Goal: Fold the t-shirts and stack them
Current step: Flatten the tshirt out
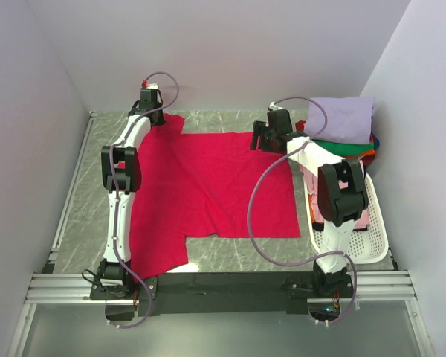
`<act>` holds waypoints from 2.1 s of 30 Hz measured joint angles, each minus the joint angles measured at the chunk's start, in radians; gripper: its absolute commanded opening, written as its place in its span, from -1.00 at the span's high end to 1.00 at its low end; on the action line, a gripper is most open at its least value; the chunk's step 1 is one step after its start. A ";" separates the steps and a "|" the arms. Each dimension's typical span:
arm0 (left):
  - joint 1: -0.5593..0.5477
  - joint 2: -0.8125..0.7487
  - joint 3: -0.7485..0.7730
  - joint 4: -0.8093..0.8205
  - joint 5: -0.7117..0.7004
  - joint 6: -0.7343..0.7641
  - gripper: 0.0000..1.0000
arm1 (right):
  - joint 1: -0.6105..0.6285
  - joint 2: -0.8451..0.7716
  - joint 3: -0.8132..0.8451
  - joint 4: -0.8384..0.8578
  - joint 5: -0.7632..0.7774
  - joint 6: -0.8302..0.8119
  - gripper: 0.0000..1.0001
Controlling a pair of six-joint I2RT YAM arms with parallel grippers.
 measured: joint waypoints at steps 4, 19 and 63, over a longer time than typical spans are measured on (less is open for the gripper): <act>-0.004 -0.041 -0.080 0.024 -0.010 0.000 0.14 | 0.000 0.012 0.019 -0.038 0.023 -0.007 -0.54; -0.048 -0.309 -0.335 -0.002 -0.046 -0.082 -0.09 | -0.048 0.279 0.378 -0.194 0.083 -0.056 -0.49; -0.085 -0.254 -0.387 -0.063 -0.070 -0.109 -0.30 | -0.097 0.451 0.573 -0.336 -0.035 0.016 -0.41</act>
